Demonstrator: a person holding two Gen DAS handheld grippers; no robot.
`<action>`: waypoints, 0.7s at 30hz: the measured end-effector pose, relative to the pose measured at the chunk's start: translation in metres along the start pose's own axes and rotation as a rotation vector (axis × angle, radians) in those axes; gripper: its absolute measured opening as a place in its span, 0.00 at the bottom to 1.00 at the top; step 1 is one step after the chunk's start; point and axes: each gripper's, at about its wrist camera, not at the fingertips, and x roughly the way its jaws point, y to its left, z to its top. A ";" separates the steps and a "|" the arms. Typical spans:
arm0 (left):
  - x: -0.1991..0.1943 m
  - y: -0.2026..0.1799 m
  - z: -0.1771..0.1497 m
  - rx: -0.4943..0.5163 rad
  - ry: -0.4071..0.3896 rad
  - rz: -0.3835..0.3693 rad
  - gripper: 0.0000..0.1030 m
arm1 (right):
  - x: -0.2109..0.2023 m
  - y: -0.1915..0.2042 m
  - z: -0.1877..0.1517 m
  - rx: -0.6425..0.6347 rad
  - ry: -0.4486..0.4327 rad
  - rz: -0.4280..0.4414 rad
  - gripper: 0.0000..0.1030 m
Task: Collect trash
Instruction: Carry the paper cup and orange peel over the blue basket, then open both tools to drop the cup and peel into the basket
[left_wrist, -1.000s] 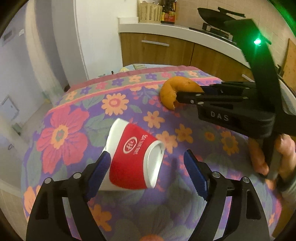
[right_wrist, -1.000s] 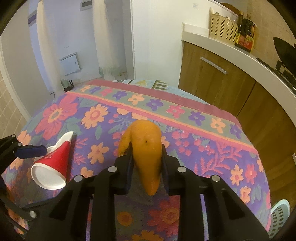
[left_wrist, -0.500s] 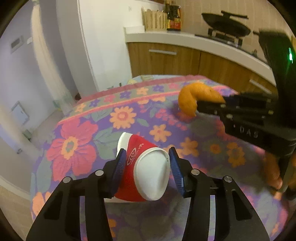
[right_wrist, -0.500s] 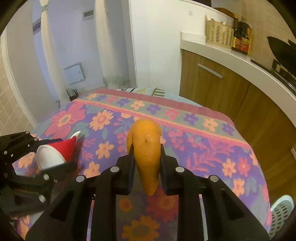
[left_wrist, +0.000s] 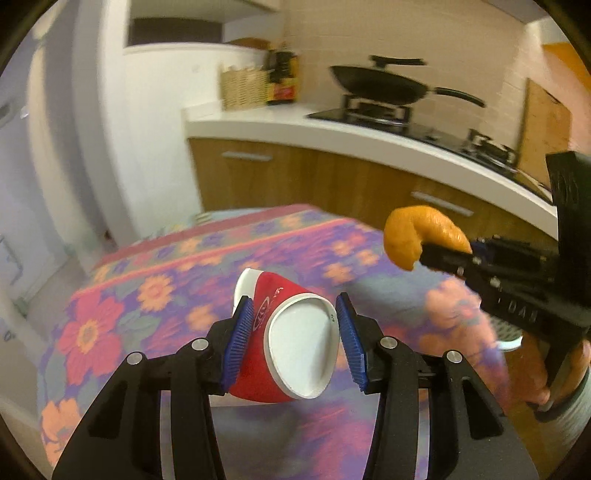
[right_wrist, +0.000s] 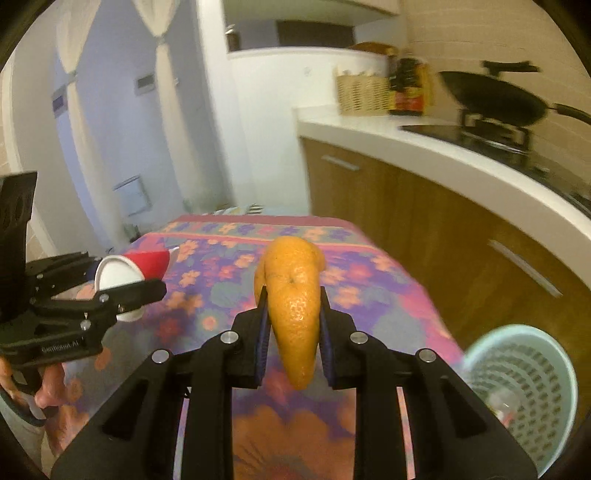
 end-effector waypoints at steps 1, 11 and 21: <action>0.003 -0.016 0.005 0.020 -0.005 -0.012 0.43 | -0.009 -0.008 -0.004 0.010 -0.010 -0.016 0.19; 0.042 -0.145 0.025 0.136 -0.019 -0.172 0.43 | -0.079 -0.117 -0.052 0.145 -0.021 -0.194 0.19; 0.089 -0.242 0.035 0.201 0.011 -0.299 0.43 | -0.101 -0.205 -0.086 0.277 0.019 -0.315 0.20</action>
